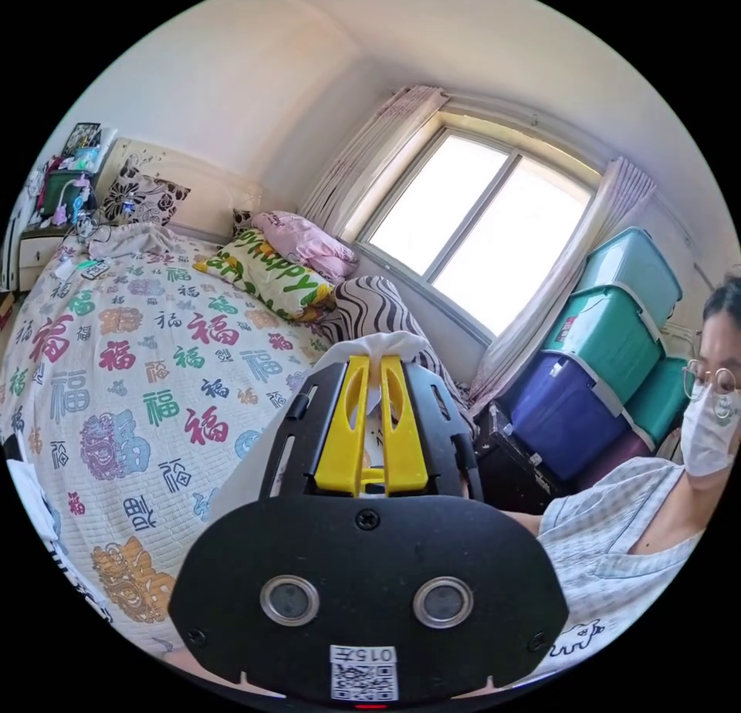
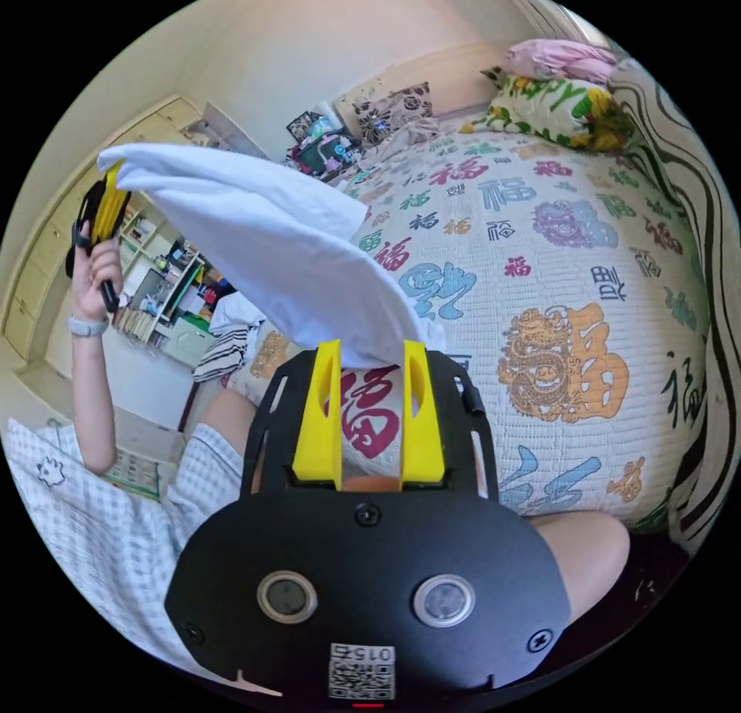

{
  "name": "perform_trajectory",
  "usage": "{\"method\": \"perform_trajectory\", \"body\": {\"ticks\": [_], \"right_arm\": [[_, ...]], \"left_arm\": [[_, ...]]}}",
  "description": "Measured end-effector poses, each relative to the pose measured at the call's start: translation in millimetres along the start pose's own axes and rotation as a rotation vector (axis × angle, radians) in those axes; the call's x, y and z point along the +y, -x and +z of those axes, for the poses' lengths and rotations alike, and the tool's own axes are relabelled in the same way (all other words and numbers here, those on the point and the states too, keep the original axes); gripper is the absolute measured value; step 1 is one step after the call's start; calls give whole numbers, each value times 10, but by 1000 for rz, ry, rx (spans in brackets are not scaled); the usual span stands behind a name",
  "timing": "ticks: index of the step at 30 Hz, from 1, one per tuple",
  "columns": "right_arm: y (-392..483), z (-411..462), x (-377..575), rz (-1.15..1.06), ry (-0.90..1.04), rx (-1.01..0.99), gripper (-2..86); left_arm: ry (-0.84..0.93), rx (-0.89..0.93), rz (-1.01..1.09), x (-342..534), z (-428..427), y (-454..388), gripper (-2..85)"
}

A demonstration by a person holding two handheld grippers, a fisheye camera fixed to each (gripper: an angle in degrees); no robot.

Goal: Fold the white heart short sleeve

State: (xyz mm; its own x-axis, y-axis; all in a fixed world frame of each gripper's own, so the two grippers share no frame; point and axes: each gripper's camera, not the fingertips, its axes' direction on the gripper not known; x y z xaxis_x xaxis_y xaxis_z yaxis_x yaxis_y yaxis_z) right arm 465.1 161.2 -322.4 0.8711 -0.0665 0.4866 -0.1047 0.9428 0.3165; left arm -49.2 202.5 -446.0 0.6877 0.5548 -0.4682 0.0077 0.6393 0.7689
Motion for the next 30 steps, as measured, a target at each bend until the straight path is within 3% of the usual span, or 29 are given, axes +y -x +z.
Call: {"method": "perform_trajectory", "body": {"ticks": [6, 10, 19, 24, 30], "right_arm": [[121, 225, -104, -189, 114, 33, 137], [358, 595, -143, -279, 203, 129, 40], [117, 63, -1148, -197, 7, 300, -9], [447, -590, -1799, -304, -151, 411, -10], [685, -473, -1377, -499, -93, 488, -10]], "left_arm": [[-26, -23, -26, 19, -43, 86, 7], [-6, -100, -61, -4, -8, 306, 7], [-54, -249, -239, -523, 147, 1515, 8], [-131, -236, -140, -780, 171, 1696, 9], [-78, -157, -172, -59, 378, 2045, 10]]}}
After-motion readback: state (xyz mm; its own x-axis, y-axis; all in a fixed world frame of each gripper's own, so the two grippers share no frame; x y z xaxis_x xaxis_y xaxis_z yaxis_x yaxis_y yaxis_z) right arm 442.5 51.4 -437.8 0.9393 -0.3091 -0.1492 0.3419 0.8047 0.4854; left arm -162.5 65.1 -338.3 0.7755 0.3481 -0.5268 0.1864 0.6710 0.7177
